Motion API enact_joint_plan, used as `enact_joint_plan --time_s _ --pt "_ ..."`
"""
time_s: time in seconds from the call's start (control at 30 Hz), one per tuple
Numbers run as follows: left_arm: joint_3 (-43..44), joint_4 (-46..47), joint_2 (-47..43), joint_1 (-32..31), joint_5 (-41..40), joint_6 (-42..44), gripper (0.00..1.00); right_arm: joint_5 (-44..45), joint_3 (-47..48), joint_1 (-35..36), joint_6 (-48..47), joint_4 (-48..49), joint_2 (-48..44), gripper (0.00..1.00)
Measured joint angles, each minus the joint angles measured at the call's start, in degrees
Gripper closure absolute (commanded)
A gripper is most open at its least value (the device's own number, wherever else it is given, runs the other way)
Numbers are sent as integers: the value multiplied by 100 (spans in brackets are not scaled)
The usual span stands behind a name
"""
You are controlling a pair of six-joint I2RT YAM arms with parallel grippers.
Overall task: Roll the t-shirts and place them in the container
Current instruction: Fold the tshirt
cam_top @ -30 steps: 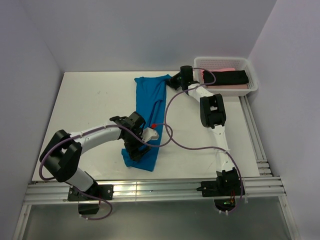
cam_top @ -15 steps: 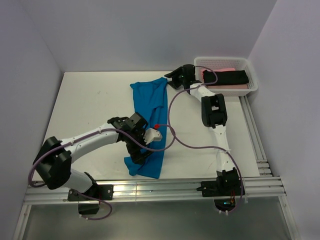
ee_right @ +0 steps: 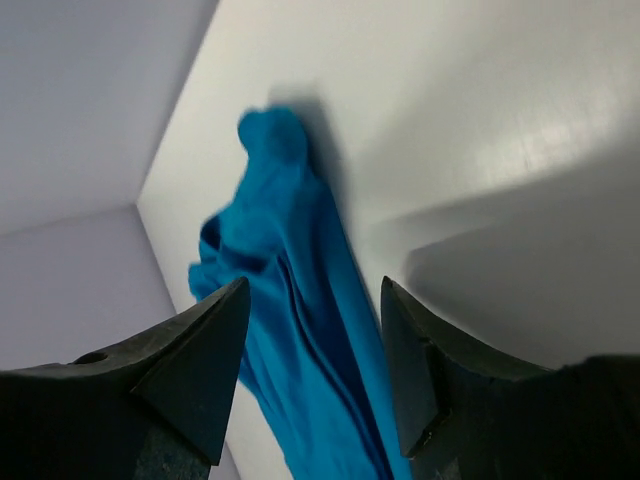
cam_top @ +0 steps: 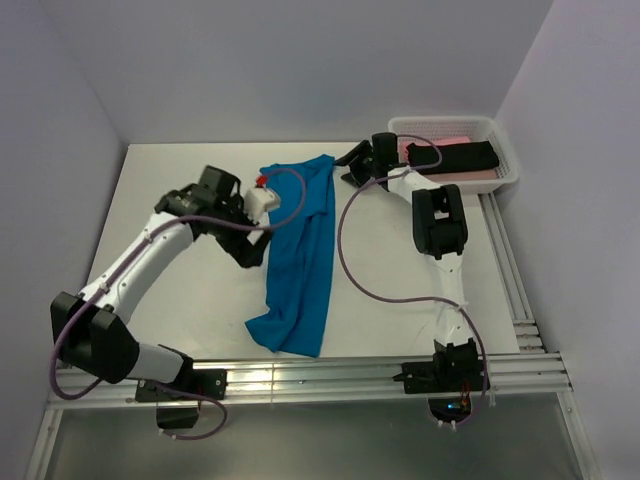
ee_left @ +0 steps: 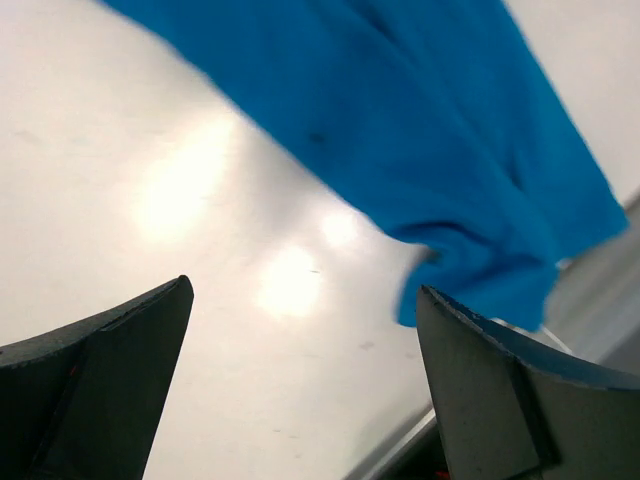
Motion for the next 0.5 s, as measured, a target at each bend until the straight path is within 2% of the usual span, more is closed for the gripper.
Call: enact_joint_plan --time_s 0.1,0.23,0.37,0.5 --pt "444 -105 404 693 214 304 1 -72 -686 -2 -254 -127 -568 37" --pt "282 -109 855 826 516 509 0 -164 -909 -83 -625 -420 -960 38" --pt "179 199 988 966 505 337 1 -337 -1670 -101 -1036 -439 -1561 38" --pt "1515 455 2153 1502 881 -20 0 -365 -2566 92 -1366 -459 -2286 38"
